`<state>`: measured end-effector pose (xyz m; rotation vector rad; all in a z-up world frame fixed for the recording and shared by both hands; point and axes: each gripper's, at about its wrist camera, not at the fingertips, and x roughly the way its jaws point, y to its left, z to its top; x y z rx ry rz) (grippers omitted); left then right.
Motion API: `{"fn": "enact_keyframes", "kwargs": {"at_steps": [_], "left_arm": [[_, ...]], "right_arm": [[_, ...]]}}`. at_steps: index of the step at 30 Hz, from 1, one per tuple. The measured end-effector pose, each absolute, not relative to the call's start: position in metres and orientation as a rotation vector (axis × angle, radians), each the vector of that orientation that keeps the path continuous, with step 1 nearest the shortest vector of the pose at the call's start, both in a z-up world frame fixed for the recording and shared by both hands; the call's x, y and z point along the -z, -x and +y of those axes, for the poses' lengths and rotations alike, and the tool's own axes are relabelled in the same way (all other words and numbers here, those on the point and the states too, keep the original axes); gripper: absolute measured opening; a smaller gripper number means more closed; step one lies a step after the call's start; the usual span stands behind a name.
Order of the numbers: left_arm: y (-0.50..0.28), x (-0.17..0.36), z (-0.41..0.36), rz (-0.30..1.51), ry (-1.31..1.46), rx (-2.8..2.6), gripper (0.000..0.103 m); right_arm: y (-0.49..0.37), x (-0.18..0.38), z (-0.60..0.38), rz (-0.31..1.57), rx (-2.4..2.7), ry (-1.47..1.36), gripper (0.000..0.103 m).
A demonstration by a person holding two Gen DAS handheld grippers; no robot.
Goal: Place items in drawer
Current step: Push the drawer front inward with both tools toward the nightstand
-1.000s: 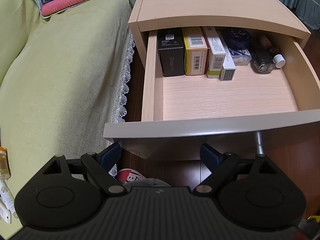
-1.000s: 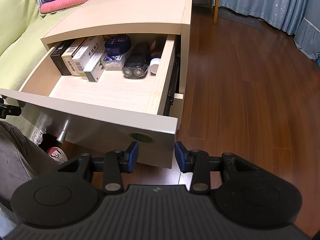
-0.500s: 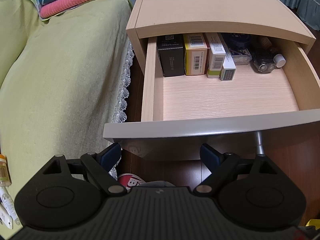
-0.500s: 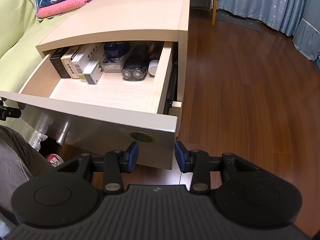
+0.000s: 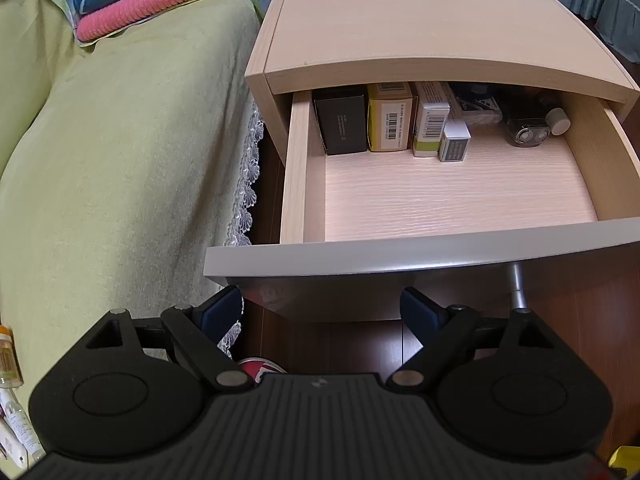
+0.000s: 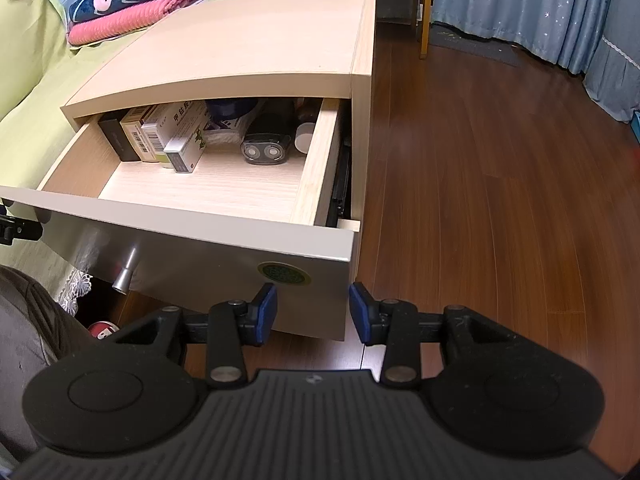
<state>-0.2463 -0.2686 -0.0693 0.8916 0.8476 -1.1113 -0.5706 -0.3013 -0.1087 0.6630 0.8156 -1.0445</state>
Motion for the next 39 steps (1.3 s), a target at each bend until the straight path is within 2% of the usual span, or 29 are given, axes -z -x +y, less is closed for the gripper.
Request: {"fn": "enact_keyframes", "kwargs": {"at_steps": [39], "left_arm": [[0.249,0.067,-0.271,0.831,-0.876,1.117,0.088]], "right_arm": [[0.567,0.108,-0.314,0.803,1.042,-0.636,0.036]]}}
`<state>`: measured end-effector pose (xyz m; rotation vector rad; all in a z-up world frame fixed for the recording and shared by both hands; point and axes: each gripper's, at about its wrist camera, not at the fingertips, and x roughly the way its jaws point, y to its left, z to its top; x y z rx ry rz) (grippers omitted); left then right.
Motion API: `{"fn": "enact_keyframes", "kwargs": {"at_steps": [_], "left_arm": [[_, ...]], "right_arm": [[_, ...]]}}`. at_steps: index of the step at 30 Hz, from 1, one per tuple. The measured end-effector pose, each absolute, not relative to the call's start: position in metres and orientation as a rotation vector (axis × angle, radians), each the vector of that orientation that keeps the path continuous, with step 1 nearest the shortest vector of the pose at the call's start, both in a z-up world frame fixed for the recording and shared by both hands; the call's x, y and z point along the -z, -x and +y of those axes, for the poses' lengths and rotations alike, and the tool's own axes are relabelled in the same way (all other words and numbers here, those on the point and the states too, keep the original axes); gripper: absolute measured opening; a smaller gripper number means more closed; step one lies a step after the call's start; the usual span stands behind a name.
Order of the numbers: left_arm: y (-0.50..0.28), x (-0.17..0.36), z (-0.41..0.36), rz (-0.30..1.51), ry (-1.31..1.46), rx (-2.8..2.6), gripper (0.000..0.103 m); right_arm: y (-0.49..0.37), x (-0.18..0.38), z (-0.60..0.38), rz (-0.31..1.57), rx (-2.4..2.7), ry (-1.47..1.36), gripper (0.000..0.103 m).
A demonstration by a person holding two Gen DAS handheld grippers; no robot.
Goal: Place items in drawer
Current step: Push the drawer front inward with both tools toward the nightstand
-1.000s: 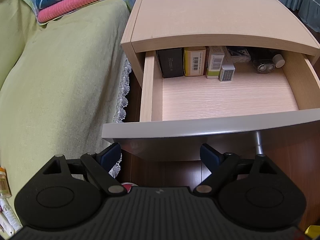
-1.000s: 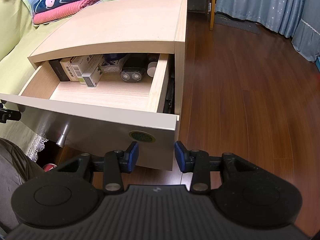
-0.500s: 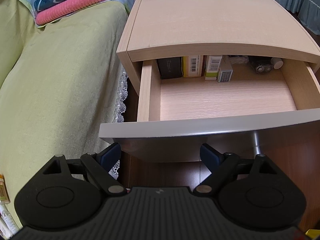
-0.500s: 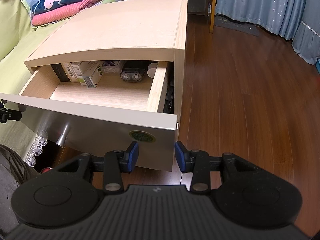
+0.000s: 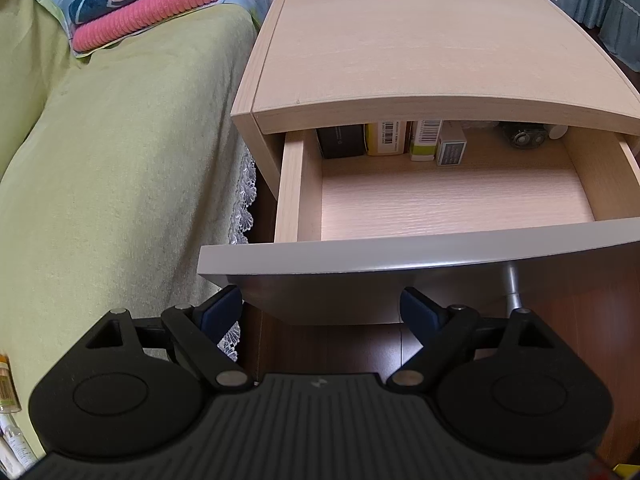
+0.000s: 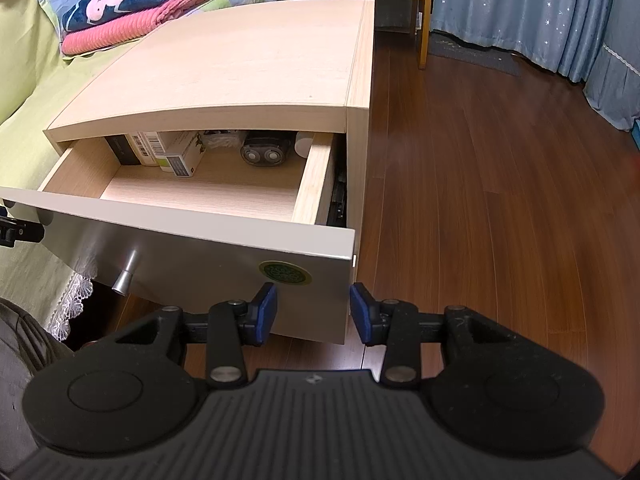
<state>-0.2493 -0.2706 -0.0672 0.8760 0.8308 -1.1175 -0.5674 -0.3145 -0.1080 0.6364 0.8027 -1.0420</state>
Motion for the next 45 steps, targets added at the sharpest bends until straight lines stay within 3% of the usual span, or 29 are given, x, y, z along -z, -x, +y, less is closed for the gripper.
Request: {"fn": "enact_keyframes", "kwargs": {"at_steps": [45], "left_arm": [[0.242,0.069,-0.291,0.828,-0.844,1.122,0.088]], "right_arm": [[0.558,0.110,-0.337,0.803,1.059,-0.612,0.037]]}}
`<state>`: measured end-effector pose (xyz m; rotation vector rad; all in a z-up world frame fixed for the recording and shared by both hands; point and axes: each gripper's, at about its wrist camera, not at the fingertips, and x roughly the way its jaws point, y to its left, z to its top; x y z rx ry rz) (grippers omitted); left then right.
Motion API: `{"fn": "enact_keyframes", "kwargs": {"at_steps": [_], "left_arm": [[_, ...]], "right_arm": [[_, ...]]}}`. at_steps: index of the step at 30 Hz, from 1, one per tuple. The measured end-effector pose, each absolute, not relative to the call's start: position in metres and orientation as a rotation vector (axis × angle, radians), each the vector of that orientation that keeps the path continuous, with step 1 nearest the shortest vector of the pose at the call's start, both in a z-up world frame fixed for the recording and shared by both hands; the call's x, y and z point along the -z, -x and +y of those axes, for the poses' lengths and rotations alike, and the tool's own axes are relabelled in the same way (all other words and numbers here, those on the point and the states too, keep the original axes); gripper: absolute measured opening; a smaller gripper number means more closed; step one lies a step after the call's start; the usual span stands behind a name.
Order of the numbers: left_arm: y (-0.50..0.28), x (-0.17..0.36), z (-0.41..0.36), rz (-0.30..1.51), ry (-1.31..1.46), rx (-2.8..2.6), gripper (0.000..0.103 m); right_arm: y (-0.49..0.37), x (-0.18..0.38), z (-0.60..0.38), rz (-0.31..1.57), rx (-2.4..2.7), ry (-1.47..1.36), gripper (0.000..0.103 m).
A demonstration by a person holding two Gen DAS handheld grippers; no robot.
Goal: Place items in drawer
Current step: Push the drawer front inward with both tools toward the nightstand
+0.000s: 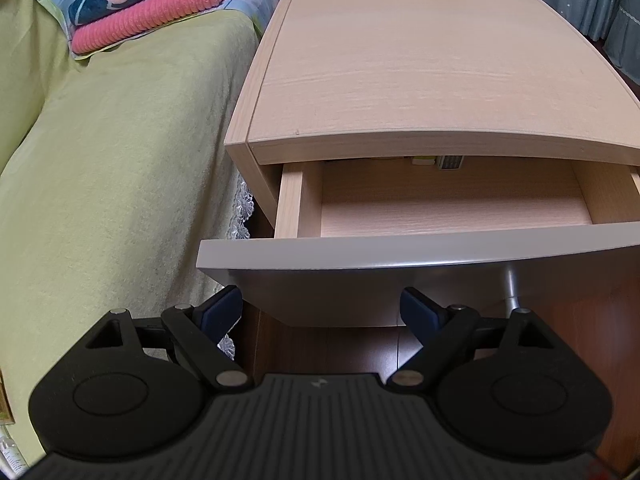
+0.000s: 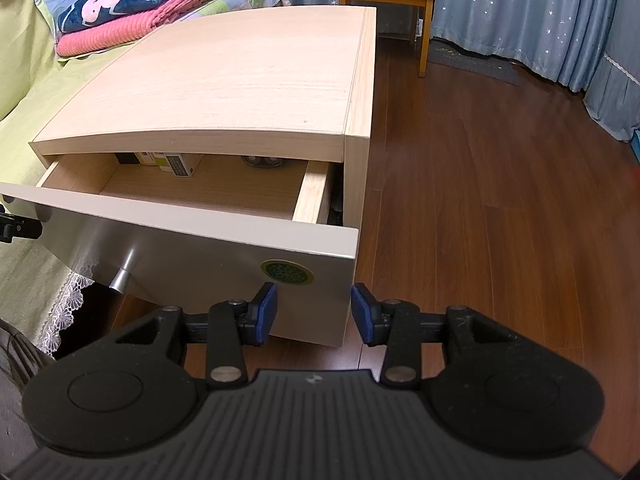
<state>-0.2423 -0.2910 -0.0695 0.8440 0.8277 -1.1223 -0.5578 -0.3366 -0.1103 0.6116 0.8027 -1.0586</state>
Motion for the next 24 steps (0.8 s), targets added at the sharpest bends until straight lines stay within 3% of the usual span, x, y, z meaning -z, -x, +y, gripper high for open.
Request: {"fn": "enact_keyframes", "kwargs": {"at_steps": [24], "left_arm": [[0.2403,0.0701,-0.2953,0.832,-0.823,1.124,0.088]], "right_arm": [[0.5550,0.1128,-0.3437,0.797,1.067,-0.608,0.038]]}}
